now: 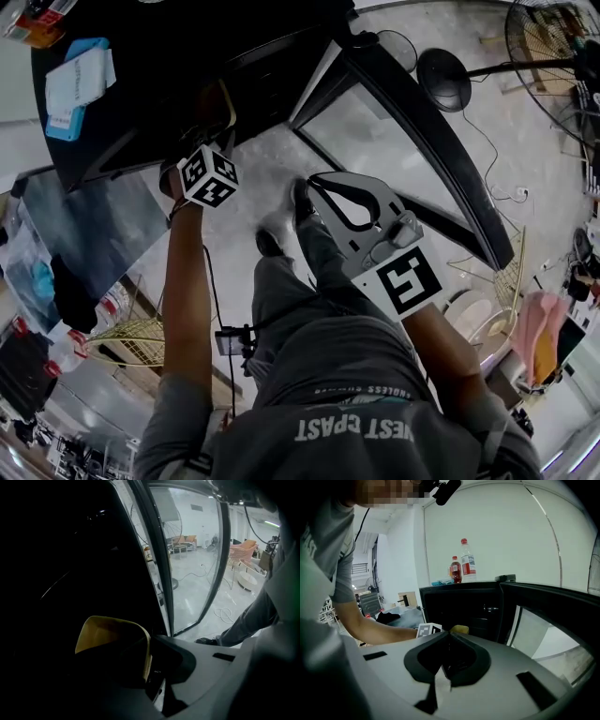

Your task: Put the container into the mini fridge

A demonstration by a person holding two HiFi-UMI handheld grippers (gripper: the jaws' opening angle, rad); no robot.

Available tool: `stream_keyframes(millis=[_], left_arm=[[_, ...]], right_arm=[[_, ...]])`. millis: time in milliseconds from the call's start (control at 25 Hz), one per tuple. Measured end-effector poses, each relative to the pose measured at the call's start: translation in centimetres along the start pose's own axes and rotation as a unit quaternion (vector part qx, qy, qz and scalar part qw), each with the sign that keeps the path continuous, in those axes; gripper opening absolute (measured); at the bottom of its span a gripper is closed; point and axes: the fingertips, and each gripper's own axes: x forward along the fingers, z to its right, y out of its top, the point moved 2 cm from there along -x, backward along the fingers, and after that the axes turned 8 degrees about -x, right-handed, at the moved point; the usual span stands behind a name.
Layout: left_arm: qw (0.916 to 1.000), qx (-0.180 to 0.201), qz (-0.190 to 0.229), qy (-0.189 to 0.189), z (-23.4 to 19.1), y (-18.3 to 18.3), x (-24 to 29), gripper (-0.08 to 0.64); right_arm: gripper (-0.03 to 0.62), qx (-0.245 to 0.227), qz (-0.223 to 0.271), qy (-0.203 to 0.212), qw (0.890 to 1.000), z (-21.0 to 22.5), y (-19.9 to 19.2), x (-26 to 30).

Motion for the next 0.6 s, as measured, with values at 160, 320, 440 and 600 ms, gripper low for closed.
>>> stream_keyframes(millis=[160,320,440,600], left_arm=[[0.9999,-0.003,-0.008,0.007,-1.1,-0.4,1.3,0.043],[0.9998,-0.01,-0.016,0.009,-2.1,-0.9,2.5,0.043],[0.9997,-0.013,-0.019,0.011,-2.7,-1.1,3.2,0.043],[0.9996,-0.004,-0.022,0.02,-3.3,-0.8,4.0,0.043]], right_arm=[[0.029,0.005,-0.005,0.002,1.0,0.2,-0.5,0.3],[0.029,0.009,-0.009,0.003,1.0,0.5,-1.0,0.7],[0.029,0.01,-0.012,0.003,1.0,0.6,-1.2,0.9],[0.029,0.011,-0.015,0.004,1.0,0.7,-1.3,1.2]])
